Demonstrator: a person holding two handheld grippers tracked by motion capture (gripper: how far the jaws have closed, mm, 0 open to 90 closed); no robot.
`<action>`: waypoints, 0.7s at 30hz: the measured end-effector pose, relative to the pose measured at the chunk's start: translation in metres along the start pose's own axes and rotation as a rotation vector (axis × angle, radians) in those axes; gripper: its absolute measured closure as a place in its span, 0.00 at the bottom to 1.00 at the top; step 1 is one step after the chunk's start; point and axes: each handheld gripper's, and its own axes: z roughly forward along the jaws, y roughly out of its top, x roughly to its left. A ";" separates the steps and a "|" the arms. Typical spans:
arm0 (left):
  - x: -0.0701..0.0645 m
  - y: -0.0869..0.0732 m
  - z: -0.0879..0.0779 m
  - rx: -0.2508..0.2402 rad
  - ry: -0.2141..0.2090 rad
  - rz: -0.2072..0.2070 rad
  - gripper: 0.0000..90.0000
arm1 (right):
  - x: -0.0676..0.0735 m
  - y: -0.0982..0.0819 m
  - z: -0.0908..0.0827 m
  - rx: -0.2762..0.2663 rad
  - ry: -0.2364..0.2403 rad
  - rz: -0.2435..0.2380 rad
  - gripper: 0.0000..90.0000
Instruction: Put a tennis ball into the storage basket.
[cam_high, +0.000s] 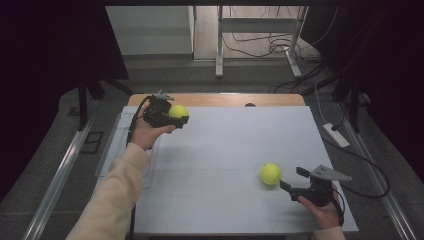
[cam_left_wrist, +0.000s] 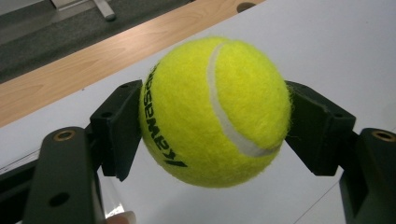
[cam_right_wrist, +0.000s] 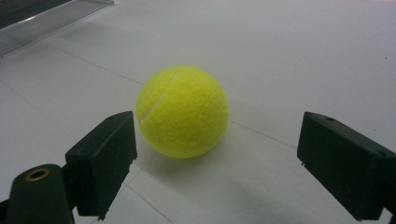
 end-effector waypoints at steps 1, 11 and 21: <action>0.001 -0.001 -0.001 -0.002 0.004 -0.005 0.30 | 0.000 0.000 0.000 0.000 0.000 -0.001 0.14; 0.016 -0.008 -0.008 -0.014 0.031 -0.044 0.30 | 0.001 0.000 0.001 -0.001 0.002 -0.001 0.14; 0.028 -0.012 -0.013 -0.008 0.052 -0.069 0.30 | 0.002 0.001 0.000 -0.004 -0.004 0.001 0.14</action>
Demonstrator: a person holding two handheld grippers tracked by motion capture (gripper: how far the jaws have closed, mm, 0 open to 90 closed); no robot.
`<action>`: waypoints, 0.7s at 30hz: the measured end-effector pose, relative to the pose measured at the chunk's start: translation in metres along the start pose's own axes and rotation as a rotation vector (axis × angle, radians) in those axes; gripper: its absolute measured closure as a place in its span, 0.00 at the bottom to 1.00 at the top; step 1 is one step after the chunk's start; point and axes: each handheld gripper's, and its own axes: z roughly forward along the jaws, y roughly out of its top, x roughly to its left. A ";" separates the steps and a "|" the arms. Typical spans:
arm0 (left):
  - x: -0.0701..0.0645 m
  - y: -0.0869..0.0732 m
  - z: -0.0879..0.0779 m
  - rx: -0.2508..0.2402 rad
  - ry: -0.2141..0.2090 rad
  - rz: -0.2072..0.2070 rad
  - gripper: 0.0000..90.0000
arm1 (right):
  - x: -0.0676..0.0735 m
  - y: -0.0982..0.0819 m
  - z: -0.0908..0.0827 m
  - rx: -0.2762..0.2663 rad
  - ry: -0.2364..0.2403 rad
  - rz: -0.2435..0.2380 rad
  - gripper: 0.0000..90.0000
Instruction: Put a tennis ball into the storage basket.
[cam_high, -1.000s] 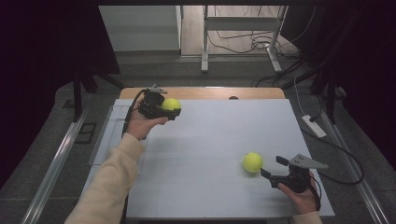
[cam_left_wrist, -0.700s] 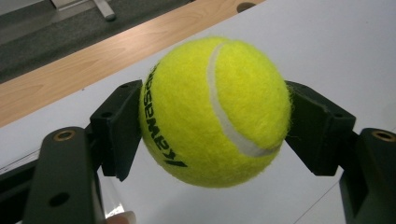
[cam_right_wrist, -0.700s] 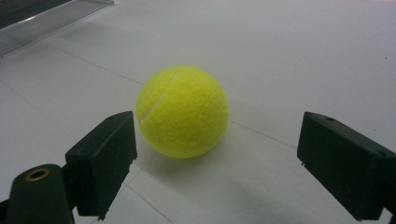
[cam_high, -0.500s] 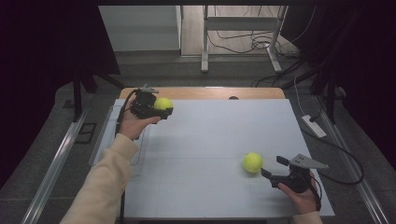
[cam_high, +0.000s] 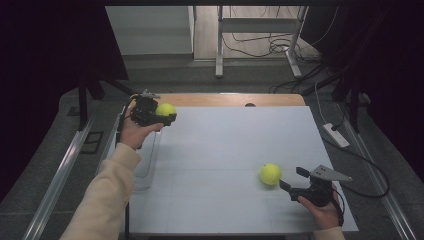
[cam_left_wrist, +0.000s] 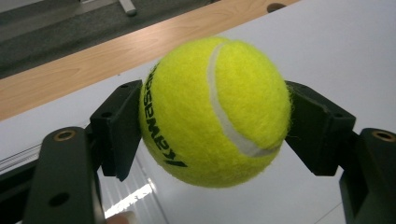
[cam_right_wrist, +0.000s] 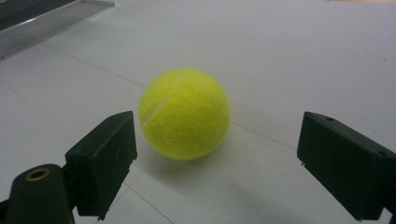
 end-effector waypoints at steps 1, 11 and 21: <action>0.004 -0.001 -0.003 -0.005 0.008 -0.009 0.30 | 0.000 0.000 0.000 0.001 0.000 -0.001 0.14; 0.021 -0.007 -0.009 -0.010 0.044 -0.049 0.30 | -0.002 -0.001 0.000 0.005 0.003 -0.001 0.14; 0.034 -0.009 -0.009 -0.005 0.084 -0.080 0.30 | -0.003 -0.001 -0.001 0.002 0.000 0.001 0.14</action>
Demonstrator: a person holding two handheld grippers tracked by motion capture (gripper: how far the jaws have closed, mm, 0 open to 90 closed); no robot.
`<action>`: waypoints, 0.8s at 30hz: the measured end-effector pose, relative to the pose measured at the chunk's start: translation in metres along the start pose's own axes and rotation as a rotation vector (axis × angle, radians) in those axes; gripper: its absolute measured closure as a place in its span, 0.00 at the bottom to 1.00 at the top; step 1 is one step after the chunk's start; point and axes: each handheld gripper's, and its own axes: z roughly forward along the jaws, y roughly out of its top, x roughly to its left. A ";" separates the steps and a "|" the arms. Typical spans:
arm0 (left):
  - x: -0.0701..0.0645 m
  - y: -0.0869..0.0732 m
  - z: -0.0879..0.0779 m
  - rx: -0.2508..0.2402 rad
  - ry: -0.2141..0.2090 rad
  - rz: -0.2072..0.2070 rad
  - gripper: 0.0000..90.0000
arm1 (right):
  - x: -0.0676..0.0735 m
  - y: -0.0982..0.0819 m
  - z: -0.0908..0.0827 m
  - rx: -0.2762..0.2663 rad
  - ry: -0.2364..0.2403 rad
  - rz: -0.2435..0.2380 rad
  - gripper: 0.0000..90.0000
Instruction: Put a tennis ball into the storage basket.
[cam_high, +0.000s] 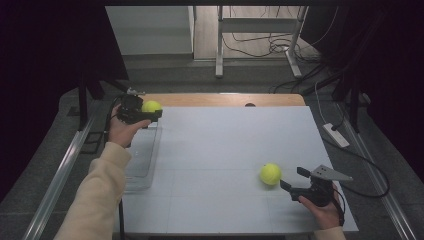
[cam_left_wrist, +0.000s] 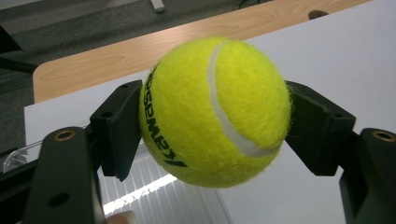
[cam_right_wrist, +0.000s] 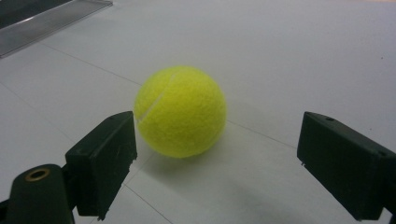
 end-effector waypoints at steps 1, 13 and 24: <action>0.001 0.000 0.000 -0.001 0.002 -0.005 0.30 | 0.000 0.000 0.000 0.000 0.000 0.000 0.14; 0.011 -0.003 -0.004 -0.004 0.028 -0.028 0.30 | 0.000 0.000 -0.001 0.001 -0.003 -0.004 0.14; 0.026 -0.004 -0.009 -0.008 0.066 -0.055 0.30 | 0.000 0.000 -0.001 0.004 -0.004 -0.004 0.14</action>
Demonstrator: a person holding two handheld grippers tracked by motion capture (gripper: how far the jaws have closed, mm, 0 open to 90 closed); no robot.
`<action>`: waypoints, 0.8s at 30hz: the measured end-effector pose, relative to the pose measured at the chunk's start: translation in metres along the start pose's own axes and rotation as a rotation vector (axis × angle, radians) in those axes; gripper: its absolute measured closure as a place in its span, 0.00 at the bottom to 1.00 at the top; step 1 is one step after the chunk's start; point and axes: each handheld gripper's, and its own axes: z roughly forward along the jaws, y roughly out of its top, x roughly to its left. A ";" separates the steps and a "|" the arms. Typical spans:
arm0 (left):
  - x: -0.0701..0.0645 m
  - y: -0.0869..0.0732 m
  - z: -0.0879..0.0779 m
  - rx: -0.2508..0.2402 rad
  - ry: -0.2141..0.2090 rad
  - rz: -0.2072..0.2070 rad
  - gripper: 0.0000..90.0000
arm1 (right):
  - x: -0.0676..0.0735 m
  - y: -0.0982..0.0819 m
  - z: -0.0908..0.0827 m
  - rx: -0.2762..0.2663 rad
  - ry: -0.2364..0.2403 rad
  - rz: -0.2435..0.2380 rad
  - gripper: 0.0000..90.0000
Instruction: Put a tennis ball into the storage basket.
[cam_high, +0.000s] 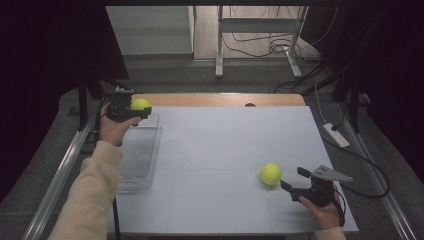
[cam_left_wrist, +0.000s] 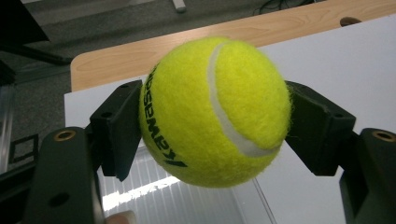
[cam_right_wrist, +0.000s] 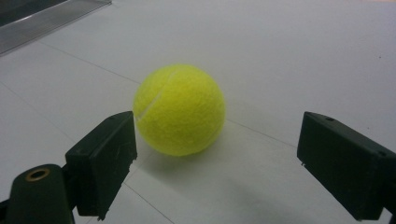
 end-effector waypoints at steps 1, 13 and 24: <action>0.001 0.000 0.000 0.000 0.005 -0.003 0.30 | 0.000 0.000 0.000 0.000 0.000 0.000 0.14; 0.020 -0.006 0.000 0.007 0.053 -0.046 0.30 | 0.000 0.000 0.000 0.003 0.001 -0.001 0.14; 0.027 -0.011 0.004 0.023 0.079 -0.057 0.30 | 0.000 -0.001 0.001 0.004 0.000 -0.003 0.14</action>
